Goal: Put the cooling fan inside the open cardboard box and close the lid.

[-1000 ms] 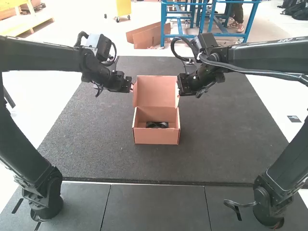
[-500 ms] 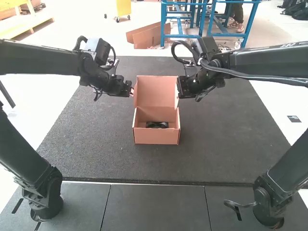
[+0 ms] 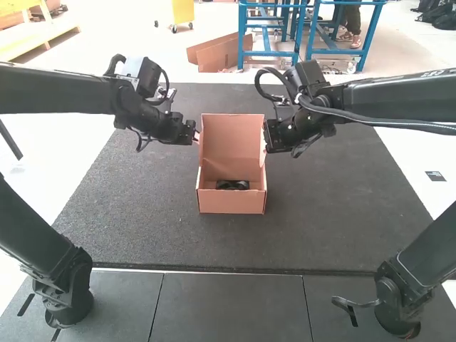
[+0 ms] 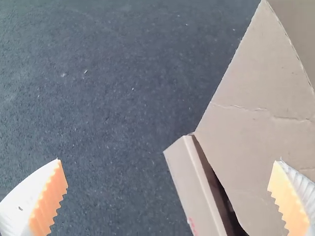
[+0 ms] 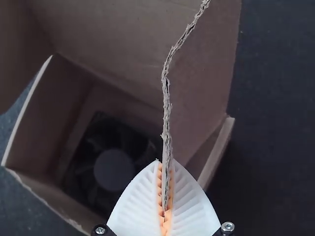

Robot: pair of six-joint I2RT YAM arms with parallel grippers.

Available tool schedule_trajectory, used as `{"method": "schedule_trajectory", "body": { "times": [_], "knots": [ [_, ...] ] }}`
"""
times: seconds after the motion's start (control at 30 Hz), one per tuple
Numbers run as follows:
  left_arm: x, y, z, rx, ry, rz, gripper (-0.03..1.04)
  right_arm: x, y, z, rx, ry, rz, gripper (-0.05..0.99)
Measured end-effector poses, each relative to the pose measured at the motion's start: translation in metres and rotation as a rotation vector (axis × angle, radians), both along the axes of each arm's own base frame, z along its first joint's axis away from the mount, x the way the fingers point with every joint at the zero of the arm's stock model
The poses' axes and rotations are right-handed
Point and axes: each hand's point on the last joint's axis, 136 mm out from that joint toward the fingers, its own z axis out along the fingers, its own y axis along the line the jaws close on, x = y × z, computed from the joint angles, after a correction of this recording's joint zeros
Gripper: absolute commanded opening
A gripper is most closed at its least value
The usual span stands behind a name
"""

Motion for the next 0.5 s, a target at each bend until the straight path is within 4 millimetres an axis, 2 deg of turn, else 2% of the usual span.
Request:
{"method": "schedule_trajectory", "body": {
  "times": [0.23, 0.5],
  "knots": [
    [-0.006, -0.009, -0.002, -0.014, 0.01, -0.033, 0.97, -0.004, -0.001, -0.006, 0.001, 0.005, 0.004, -0.01],
    [-0.022, -0.007, -0.017, -0.009, 0.054, -0.041, 0.97, -0.014, -0.003, -0.018, -0.002, 0.031, 0.019, -0.01]
  ]
}}
